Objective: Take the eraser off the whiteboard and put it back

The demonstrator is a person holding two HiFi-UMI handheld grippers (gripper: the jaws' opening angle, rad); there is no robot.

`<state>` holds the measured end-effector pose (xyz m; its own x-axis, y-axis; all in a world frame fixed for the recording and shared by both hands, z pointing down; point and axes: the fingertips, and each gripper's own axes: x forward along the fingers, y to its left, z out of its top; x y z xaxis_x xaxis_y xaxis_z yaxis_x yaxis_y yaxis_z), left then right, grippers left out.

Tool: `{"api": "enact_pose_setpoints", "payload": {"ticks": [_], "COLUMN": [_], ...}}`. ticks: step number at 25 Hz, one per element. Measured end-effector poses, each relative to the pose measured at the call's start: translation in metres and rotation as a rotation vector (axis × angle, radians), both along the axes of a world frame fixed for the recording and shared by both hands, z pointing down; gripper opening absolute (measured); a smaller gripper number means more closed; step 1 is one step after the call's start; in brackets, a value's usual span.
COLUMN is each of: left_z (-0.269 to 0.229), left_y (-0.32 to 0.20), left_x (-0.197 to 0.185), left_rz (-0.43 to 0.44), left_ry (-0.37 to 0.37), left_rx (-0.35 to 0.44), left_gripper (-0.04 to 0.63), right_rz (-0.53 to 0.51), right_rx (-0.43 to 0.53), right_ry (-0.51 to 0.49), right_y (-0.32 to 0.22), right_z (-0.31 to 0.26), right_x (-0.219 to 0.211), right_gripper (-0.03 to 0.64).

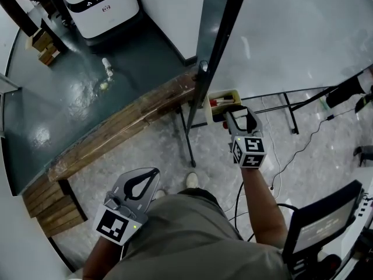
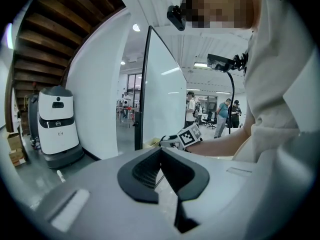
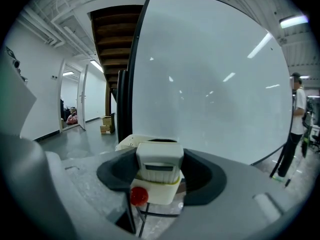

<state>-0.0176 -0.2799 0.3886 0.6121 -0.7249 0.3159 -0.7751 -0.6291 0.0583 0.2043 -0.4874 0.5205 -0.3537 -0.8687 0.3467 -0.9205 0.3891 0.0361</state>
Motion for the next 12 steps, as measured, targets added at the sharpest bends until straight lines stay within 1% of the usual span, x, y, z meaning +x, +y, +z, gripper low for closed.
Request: {"api": "enact_pose_setpoints", "payload": {"ticks": [6,12], "left_z": [-0.0011,-0.0018], "left_y": [-0.0014,-0.0074], "left_x": [-0.0028,-0.0024], "left_rz": [-0.001,0.014], "left_ry": [0.003,0.005], "left_rx": [-0.005,0.006], "left_gripper": [0.008,0.008], "right_rz": [0.01,0.009], "right_rx": [-0.001,0.0], "right_ry": [-0.001,0.0], "right_y": [0.0022,-0.0013], "right_z": [0.0022,0.0031], "right_x": [-0.0015,-0.001], "right_gripper": [0.261,0.262]}}
